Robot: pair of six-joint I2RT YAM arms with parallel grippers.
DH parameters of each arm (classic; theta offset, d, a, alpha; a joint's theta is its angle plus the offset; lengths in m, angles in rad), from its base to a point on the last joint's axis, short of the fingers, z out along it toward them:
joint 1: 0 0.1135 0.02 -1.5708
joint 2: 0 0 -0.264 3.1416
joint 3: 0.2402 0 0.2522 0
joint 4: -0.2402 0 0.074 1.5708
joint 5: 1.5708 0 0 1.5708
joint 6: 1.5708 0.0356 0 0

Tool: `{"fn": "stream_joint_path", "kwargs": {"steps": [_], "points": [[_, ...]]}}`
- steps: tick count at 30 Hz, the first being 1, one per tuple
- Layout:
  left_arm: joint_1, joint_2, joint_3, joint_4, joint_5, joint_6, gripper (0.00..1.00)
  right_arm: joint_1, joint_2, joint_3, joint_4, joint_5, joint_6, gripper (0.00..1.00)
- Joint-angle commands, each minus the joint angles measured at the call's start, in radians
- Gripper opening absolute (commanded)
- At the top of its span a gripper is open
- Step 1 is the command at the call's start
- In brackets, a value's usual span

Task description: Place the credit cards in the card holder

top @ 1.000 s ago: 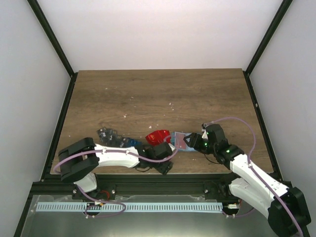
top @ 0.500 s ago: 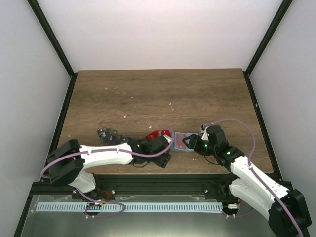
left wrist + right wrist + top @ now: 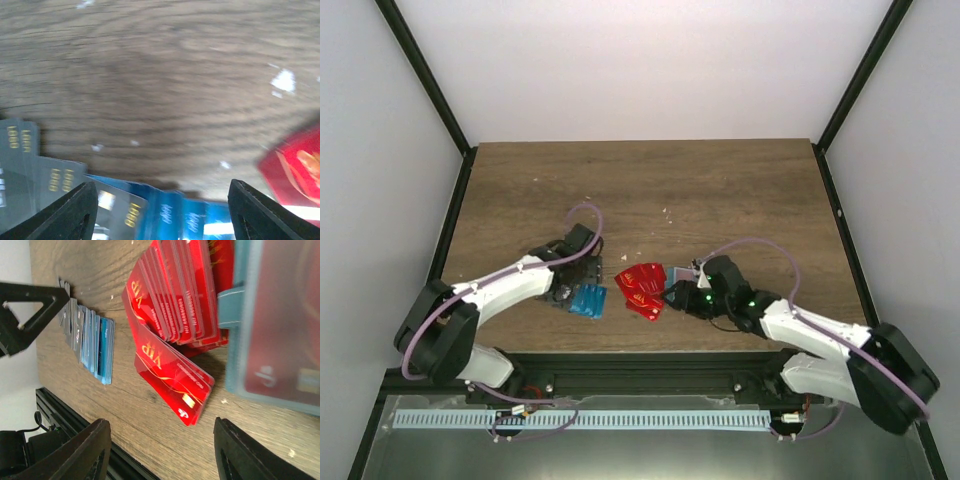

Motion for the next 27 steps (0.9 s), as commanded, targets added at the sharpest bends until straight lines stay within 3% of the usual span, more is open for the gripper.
{"fn": "stream_joint_path", "kwargs": {"steps": [1,9,27], "points": [[0.124,0.055,-0.037,0.048,0.027,0.0,0.75,0.05,0.106,0.101,0.075,0.019,-0.001,0.58],[0.114,0.167,-0.078,0.111,0.119,0.022,0.76,0.063,0.148,0.098,0.09,0.026,-0.007,0.58],[-0.192,-0.023,-0.33,0.078,0.198,-0.265,0.69,0.063,0.11,0.033,0.111,0.024,0.016,0.58]]}}
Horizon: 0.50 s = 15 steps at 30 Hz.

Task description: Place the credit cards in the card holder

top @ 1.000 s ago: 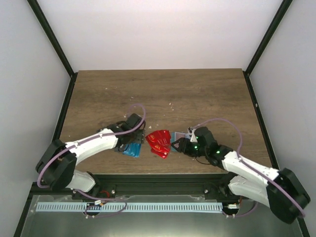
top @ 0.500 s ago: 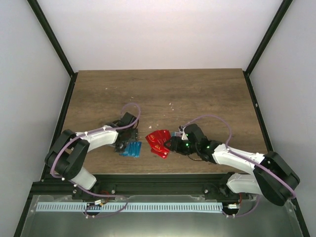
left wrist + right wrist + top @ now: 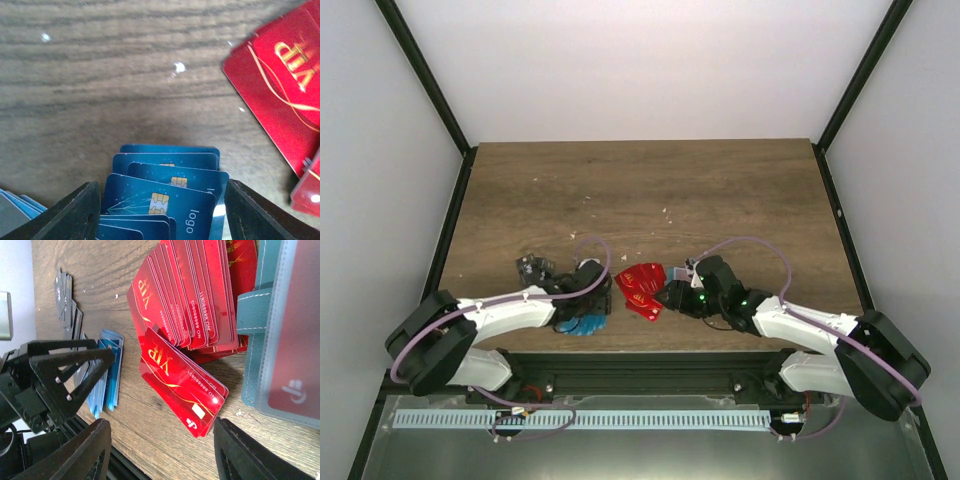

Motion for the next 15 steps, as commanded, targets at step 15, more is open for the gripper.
{"fn": "stream_joint_path", "kwargs": {"steps": [15], "points": [[-0.191,-0.062,-0.039,-0.131,0.173,-0.208,0.69,0.055,-0.03,-0.003,0.018,0.016,0.027,0.58]]}}
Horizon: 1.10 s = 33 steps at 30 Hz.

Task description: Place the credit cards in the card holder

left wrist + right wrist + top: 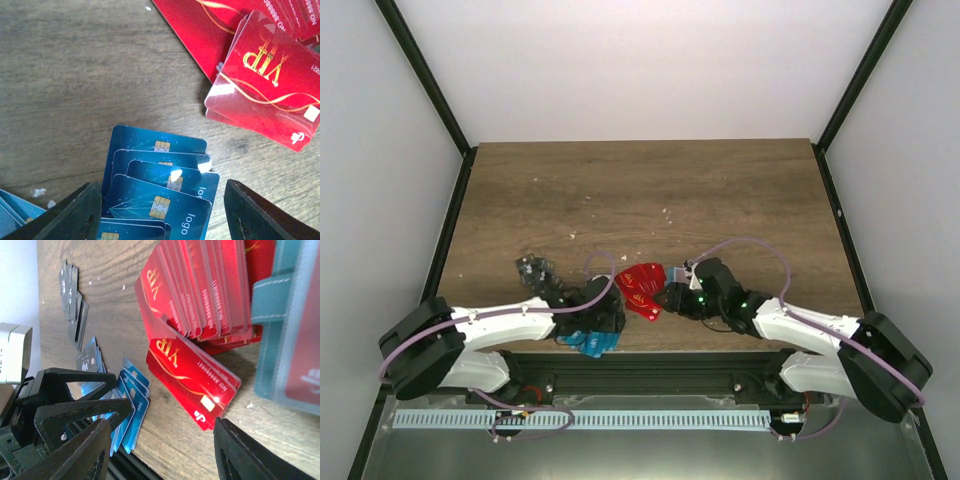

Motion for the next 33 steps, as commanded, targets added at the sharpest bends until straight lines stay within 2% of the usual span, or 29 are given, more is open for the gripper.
{"fn": "stream_joint_path", "kwargs": {"steps": [1,7,14,18,27,33], "points": [[-0.018,-0.011,-0.007,-0.13,0.068,-0.049,0.69,0.05,-0.015,0.003,0.018,0.023,0.03,0.58],[-0.017,-0.134,0.029,-0.256,-0.026,-0.086,0.67,0.178,0.014,0.018,0.046,0.103,0.133,0.56],[-0.018,-0.244,-0.016,-0.32,-0.046,-0.118,0.66,0.33,0.123,0.096,0.092,0.181,0.233,0.52],[-0.019,-0.28,-0.068,-0.311,-0.026,-0.141,0.61,0.389,0.214,0.155,0.136,0.188,0.264,0.5],[-0.019,-0.318,-0.125,-0.277,-0.011,-0.143,0.48,0.44,0.383,0.237,0.197,0.172,0.324,0.41],[-0.018,-0.326,-0.152,-0.262,0.019,-0.132,0.47,0.459,0.419,0.259,0.175,0.163,0.347,0.41]]}}
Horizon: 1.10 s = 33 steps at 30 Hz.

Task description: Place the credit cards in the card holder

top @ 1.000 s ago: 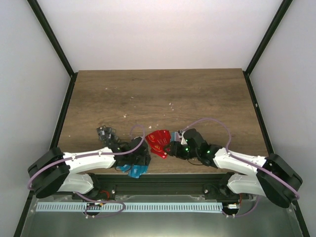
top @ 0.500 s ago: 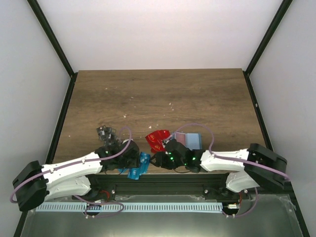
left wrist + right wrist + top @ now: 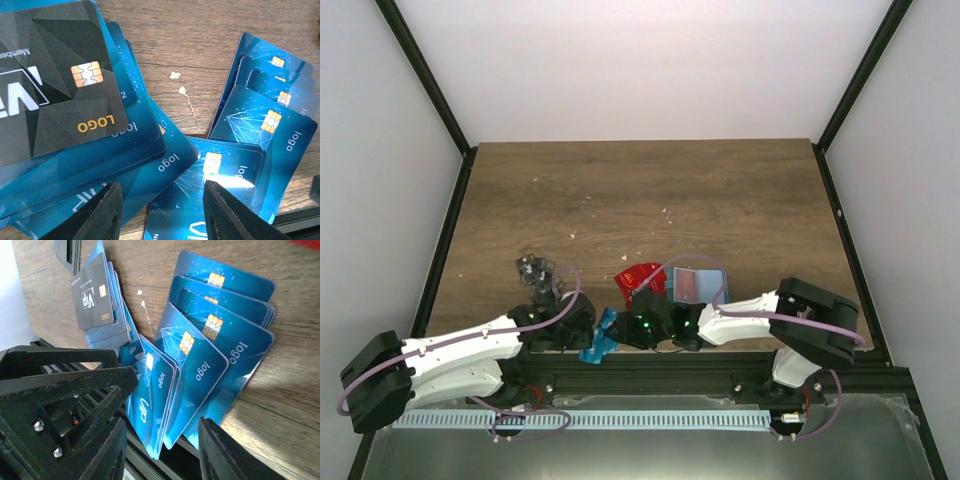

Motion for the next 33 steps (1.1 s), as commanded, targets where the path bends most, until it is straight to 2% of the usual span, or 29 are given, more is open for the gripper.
{"fn": "stream_joint_path", "kwargs": {"steps": [1,11,23,29,33], "points": [[-0.004,-0.014,-0.022,0.02,0.032,0.003,0.46,0.035,0.029,0.057,0.005,0.005,0.038,0.41],[-0.005,-0.041,-0.054,0.034,0.053,0.008,0.45,0.11,0.126,0.113,0.007,-0.016,0.094,0.41],[-0.005,-0.1,-0.082,0.027,0.052,0.005,0.45,0.141,0.183,0.15,0.023,-0.018,0.122,0.39],[-0.005,-0.109,-0.087,0.032,0.052,0.009,0.45,0.139,0.192,0.14,0.073,0.018,0.128,0.3],[-0.005,-0.106,-0.078,0.035,0.05,0.014,0.45,0.129,0.194,0.14,0.075,0.018,0.124,0.12]]}}
